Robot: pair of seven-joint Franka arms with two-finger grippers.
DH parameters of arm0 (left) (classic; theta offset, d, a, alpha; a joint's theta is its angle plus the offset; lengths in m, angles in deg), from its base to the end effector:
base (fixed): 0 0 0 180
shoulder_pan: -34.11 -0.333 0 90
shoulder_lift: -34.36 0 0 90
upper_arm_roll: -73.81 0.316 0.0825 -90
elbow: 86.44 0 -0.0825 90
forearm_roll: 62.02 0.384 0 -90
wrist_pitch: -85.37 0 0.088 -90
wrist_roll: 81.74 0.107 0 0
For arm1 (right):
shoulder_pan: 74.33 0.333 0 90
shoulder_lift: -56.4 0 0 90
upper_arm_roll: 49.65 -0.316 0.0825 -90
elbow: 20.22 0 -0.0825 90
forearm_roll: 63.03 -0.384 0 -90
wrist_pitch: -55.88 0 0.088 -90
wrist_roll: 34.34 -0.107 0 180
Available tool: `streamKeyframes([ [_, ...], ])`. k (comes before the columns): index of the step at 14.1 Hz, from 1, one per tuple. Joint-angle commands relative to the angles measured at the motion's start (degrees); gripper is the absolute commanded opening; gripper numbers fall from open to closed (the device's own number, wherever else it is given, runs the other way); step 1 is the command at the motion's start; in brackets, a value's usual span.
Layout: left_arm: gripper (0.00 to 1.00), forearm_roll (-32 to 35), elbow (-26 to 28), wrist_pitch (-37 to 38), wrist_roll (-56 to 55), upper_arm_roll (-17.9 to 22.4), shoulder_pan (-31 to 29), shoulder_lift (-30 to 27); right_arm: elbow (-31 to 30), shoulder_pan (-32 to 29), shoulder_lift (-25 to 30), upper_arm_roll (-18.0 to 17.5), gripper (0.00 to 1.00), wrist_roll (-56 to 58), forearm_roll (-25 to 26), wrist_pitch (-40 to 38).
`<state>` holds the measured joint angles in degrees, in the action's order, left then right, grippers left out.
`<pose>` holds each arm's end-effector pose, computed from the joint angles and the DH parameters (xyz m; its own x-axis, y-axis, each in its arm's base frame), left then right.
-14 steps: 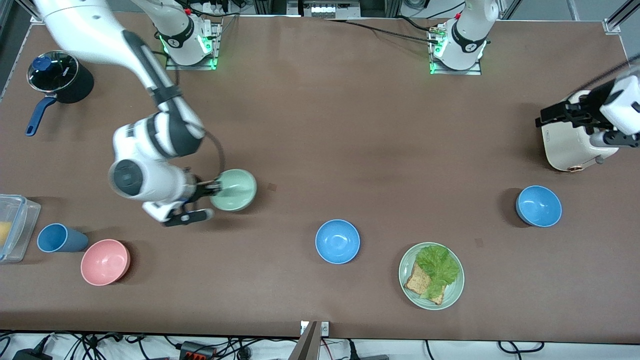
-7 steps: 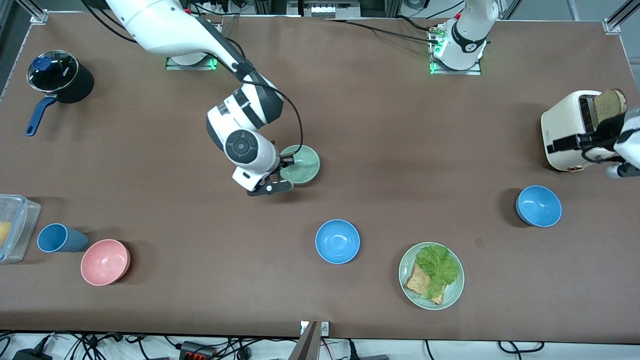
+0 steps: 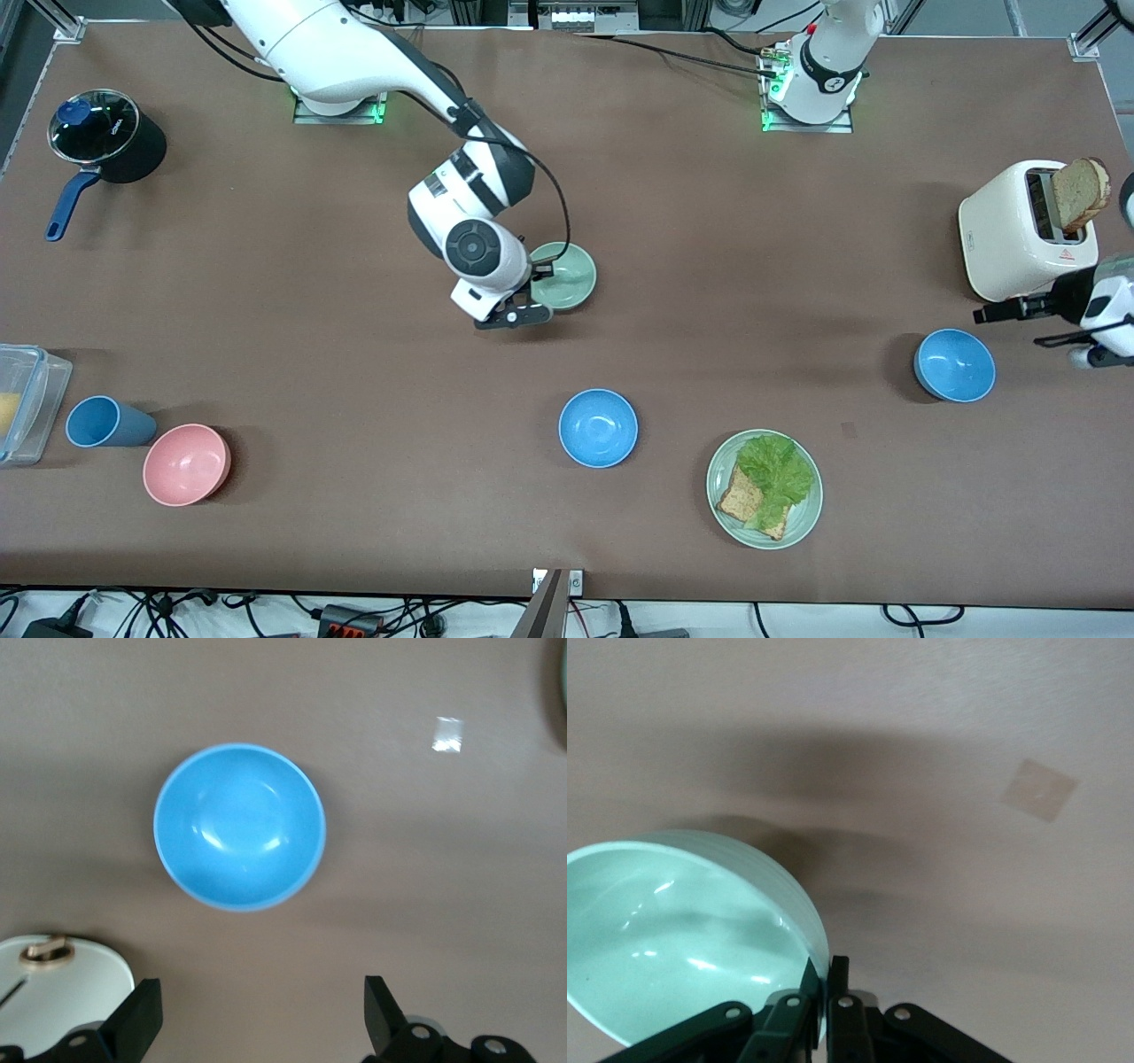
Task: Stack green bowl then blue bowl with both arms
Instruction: 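Carry the green bowl toward the table middle with the right gripper, then release the green bowl with the right gripper while the left gripper reaches the blue bowl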
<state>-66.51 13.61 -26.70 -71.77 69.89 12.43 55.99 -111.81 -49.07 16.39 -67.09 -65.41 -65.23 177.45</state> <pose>0.6027 0.1911 0.3455 0.9753 0.1625 -0.1494 0.1809 -0.9762 0.1194 0.5150 0.4431 0.2261 0.9599 0.1364 -0.2450 0.1121 -0.9875 -0.1107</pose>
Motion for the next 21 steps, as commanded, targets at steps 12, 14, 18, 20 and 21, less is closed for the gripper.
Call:
streamKeyframes([
  [12,1.00,0.88,-3.10,-16.69,9.37,-0.38,-2.05,12.46,7.21,-4.50,10.64,3.38,1.00,-4.44,0.26,-8.17],
  [14,1.00,0.88,-6.09,-16.34,9.46,-0.38,-2.23,14.48,8.87,-6.96,14.33,3.47,1.00,-4.35,2.09,-12.82],
  [18,1.00,0.88,-6.19,-16.25,9.54,-0.38,-2.75,14.67,16.60,-12.40,16.19,3.56,1.00,-1.72,4.21,-24.34],
  [20,1.00,0.88,-6.28,-16.34,14.42,-0.64,-4.42,14.75,18.63,-15.83,16.19,3.64,1.00,-1.10,4.30,-26.20],
  [21,1.00,0.10,-6.28,-16.78,17.08,-0.65,-4.60,15.01,18.81,-17.24,16.28,3.64,1.00,-1.18,4.30,-26.03],
])
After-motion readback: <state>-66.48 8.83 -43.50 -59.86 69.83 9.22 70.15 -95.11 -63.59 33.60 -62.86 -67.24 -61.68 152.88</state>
